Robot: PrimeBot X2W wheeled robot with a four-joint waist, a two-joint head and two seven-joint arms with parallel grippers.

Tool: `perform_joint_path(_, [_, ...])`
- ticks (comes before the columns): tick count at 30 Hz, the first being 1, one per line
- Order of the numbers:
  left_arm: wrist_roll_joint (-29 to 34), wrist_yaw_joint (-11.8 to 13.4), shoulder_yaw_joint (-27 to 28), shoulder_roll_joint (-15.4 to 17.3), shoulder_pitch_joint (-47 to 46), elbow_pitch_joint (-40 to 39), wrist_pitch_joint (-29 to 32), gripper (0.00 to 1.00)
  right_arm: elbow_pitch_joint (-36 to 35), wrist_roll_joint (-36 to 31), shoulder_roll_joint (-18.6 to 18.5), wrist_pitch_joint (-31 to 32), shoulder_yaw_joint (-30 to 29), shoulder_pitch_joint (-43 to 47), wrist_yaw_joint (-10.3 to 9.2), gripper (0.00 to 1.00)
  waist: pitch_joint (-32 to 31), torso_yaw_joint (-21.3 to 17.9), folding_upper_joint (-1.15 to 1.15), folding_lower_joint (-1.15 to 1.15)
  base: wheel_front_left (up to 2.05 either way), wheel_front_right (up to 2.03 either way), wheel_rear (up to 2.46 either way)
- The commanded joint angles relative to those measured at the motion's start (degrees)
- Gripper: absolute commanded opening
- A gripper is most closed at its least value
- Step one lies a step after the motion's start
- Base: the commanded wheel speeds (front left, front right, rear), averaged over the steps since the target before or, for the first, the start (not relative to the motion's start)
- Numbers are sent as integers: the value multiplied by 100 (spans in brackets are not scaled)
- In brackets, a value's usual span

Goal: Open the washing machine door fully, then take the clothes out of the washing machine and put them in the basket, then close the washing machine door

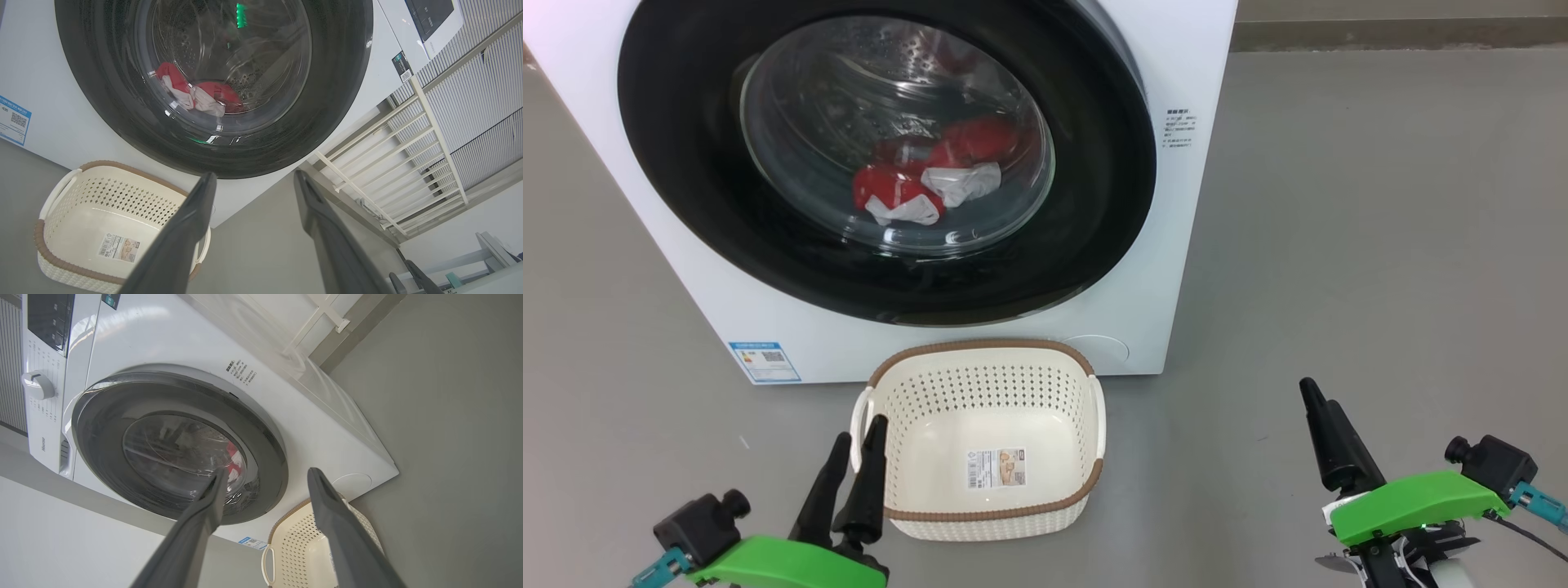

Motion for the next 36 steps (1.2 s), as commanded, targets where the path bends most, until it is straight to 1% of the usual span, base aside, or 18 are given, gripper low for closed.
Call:
perform_joint_path(1, [234,52,61,90,-279,-201,-77,100,-125,-216,-39,-88,92,-344,-2,100,1,-1,0,-1,0,0,0])
perform_joint_path(8, [878,195,10,100,-334,-275,-196,100,-121,-1068,-47,-206,58,-424,-3,100,16,-5,0,-1,0,0,0])
perform_joint_path(12, [1152,259,-16,103,-352,-266,-246,100,-125,-1310,-52,-256,78,-442,-3,100,14,-3,0,-1,0,0,0])
perform_joint_path(15, [1448,375,-8,107,-388,-285,-297,100,-133,-1608,-56,-306,78,-467,-3,100,19,-5,0,-1,0,0,0])
perform_joint_path(19, [1615,525,7,113,-396,-235,-365,100,-133,-1906,-63,-374,103,-505,-3,100,28,-14,0,-1,0,0,0])
perform_joint_path(27, [2502,794,-74,123,-516,-64,-501,100,-91,-2467,-76,-508,142,-561,-3,100,53,-19,0,-1,0,0,0])
perform_joint_path(36, [3173,907,-142,135,-605,18,-653,100,-90,-3224,-90,-660,169,-632,-4,100,42,-32,0,-1,0,0,0])
